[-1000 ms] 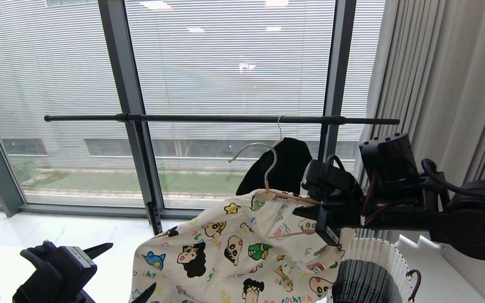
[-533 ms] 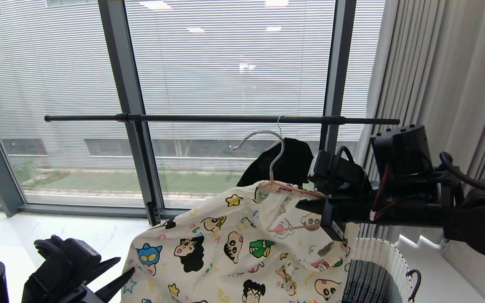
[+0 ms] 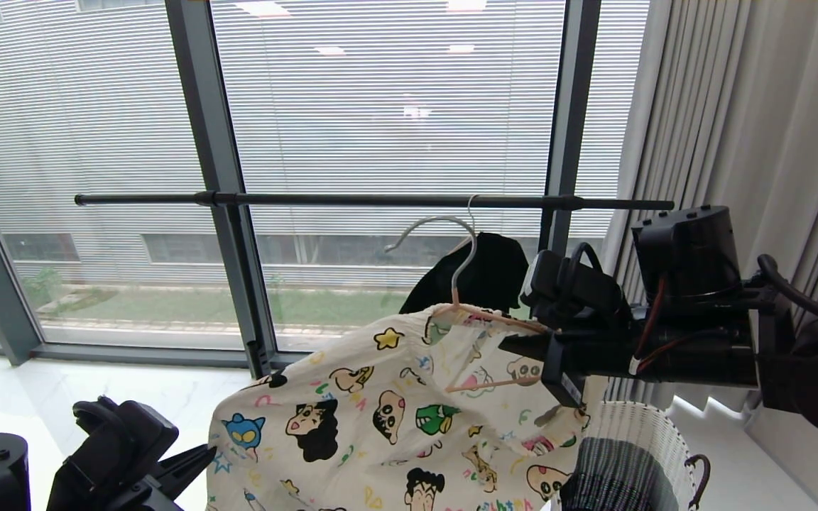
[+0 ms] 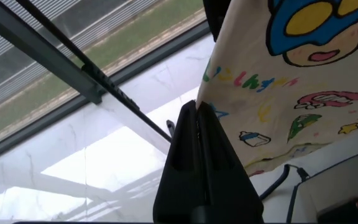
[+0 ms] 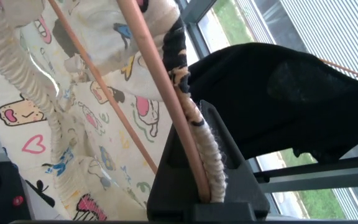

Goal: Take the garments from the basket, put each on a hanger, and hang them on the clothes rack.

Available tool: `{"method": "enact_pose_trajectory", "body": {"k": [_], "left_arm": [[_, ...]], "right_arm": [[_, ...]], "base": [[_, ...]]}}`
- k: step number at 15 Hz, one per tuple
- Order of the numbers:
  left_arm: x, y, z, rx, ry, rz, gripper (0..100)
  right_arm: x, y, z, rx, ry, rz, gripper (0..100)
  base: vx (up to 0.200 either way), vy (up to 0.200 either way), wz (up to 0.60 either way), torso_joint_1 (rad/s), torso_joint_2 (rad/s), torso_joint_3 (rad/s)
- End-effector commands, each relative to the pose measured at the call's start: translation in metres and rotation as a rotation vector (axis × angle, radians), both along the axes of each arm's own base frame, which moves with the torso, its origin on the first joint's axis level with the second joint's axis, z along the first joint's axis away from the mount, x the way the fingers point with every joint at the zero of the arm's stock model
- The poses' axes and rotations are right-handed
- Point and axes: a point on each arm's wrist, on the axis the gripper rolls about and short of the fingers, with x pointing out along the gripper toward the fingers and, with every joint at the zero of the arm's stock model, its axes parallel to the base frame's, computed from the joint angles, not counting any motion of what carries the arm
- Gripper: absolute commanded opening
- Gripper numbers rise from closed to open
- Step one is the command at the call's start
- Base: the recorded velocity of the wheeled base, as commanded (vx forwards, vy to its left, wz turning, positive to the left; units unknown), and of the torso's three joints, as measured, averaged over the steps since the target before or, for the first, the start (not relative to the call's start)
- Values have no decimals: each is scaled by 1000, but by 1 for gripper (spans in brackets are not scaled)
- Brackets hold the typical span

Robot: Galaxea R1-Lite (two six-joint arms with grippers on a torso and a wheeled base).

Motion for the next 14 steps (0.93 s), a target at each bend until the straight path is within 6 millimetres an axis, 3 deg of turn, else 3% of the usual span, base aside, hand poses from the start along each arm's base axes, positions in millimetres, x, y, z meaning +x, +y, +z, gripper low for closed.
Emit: {"method": "enact_pose_trajectory", "body": {"k": [1, 6, 10, 11, 14], "left_arm": [[8, 7, -3, 8, 27, 70, 0], [32, 36, 7, 6, -4, 274, 0], [33, 36, 8, 7, -12, 280, 0], [32, 36, 9, 7, -15, 277, 100], [32, 36, 9, 6, -19, 278, 100]], "right_arm": [[-1, -1, 2, 5, -5, -3, 0], [0, -7, 7, 14, -17, -24, 0], [0, -7, 8, 15, -19, -27, 0], [0, -7, 8, 15, -19, -27, 0], [1, -7, 6, 8, -19, -38, 0]], "base": [[0, 0, 0, 0, 0, 0], [0, 0, 0, 0, 0, 0], [0, 0, 0, 0, 0, 0], [0, 0, 0, 0, 0, 0], [0, 0, 0, 0, 0, 0]]}}
